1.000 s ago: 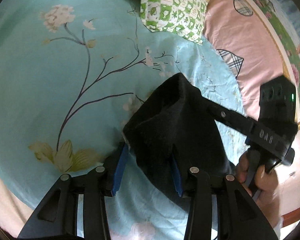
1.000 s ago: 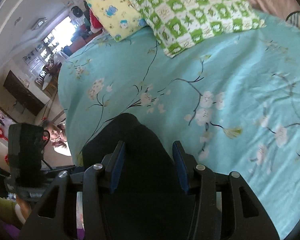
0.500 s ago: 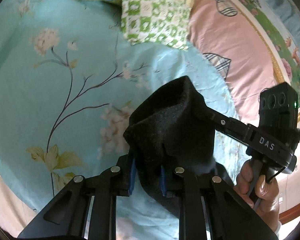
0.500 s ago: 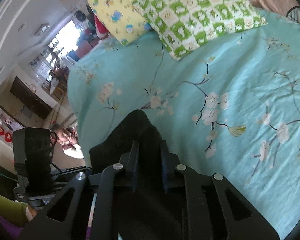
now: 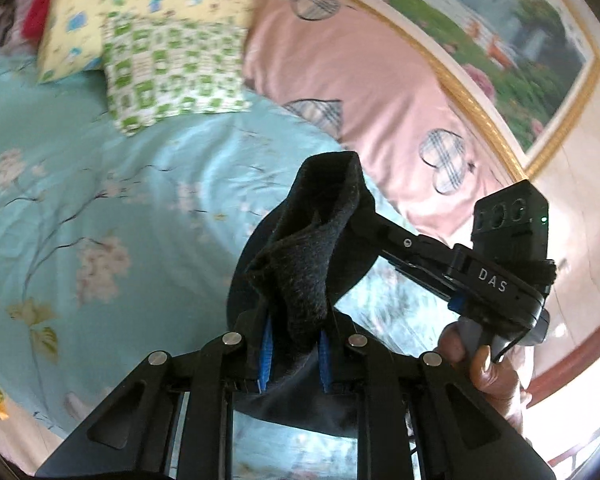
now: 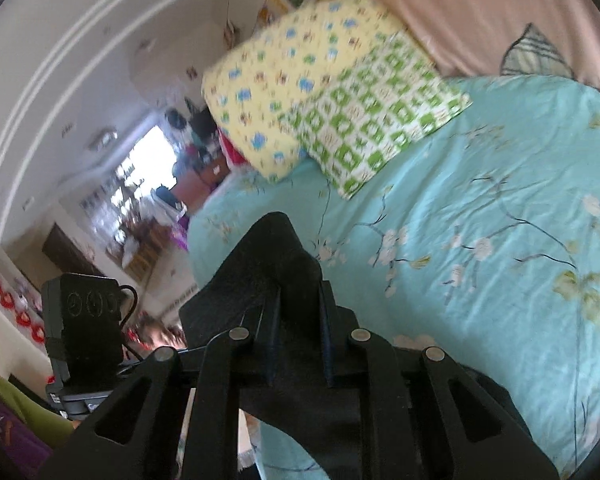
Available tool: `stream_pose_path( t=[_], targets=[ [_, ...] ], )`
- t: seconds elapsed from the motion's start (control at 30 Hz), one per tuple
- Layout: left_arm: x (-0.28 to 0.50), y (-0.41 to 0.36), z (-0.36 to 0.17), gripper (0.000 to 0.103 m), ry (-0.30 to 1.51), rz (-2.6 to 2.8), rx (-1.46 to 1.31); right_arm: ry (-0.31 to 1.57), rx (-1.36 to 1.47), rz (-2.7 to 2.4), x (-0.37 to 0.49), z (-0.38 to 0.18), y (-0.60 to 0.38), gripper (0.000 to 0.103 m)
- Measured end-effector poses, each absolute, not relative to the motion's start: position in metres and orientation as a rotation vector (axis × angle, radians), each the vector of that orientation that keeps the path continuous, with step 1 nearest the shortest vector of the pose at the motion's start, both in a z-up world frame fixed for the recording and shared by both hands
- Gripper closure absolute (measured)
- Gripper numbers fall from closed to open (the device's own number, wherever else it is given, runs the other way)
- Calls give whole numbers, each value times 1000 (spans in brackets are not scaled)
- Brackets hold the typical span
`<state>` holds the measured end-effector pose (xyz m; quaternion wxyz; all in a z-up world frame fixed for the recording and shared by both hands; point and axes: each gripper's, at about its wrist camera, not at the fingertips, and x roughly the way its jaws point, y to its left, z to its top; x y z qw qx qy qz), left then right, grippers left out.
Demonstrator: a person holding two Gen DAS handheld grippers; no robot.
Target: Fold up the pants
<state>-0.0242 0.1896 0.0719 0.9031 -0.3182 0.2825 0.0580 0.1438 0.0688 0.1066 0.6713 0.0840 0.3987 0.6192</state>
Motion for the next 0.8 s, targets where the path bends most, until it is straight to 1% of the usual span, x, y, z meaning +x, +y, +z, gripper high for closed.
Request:
stream_pose_path(
  t=[0.3, 0.8],
  targets=[
    [-14, 125, 89, 85, 621, 17, -564, 848, 360, 1330, 143, 99, -5, 84],
    [14, 23, 94, 85, 693, -157, -447, 782, 539, 1176, 140, 76, -128, 84]
  ],
)
